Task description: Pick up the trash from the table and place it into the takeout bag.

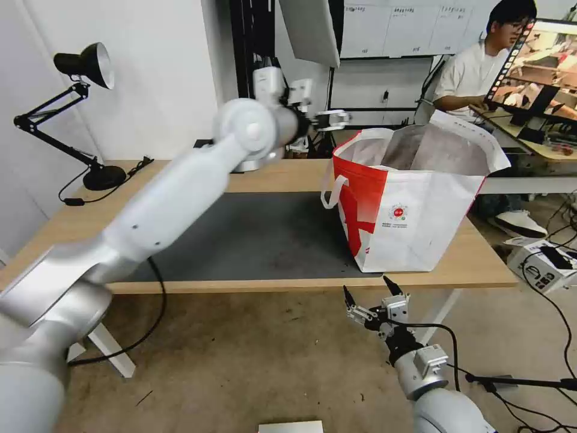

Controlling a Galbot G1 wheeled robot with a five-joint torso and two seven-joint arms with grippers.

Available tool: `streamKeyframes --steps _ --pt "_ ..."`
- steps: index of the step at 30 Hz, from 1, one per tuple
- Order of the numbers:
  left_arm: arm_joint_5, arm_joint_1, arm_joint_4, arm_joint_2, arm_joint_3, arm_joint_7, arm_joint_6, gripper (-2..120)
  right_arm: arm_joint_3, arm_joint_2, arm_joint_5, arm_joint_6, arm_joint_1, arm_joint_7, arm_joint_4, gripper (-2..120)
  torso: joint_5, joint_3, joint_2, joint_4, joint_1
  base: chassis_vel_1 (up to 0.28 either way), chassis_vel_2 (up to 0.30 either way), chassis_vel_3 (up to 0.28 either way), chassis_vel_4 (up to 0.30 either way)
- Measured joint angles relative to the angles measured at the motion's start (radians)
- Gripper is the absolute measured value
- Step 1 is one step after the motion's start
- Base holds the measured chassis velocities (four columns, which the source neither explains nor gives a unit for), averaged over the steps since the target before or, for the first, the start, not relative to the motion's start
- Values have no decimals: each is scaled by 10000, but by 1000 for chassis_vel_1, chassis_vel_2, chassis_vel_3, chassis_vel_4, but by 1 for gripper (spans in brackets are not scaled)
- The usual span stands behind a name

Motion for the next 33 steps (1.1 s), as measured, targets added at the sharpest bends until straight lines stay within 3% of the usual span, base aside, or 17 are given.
streamKeyframes --steps 3,11,14,18,22,24,26,30,33 --pt "48 1167 -823 747 -656 2 -101 100 -1 0 0 0 0 -1 1 100 -3 0 0 -1 0 0 0 0 0" --pt "1098 2723 -1933 1658 -1811 95 -479 100 -1 0 0 0 1 0 0 100 2 0 0 -2 0 0 0 0 0" --pt "1934 4103 -2597 2221 -2970 444 -797 100 -1 0 0 0 1 0 0 100 2 -1 0 -2 -1 0 0 0 0" --pt "2759 5547 -3010 2652 -3889 706 -1431 100 -1 0 0 0 1 0 0 100 1 -1 0 -2 -1 0 0 0 0" --pt "3388 6555 -3191 2800 -4398 792 -2036 100 -1 0 0 0 1 0 0 100 2 -1 1 -2 -1 0 0 0 0" --pt "4351 7719 -3236 2759 -4918 894 -2950 100 0 0 0 0 1 0 0 100 3 -1 1 -4 -1 0 0 0 0" --pt "4809 8270 -3239 2673 -5217 1015 -3208 100 -1 -1 0 0 0 0 0 100 1 0 0 -3 0 0 0 0 0" --pt "6343 10476 -3317 2181 -6737 1892 -4374 100 -1 0 0 0 1 0 0 100 0 -1 0 1 -2 0 0 0 0" --pt "6658 11250 -3381 1926 -7366 2225 -4959 100 -1 0 0 0 1 0 0 100 7 -1 0 -3 -1 0 0 0 0"
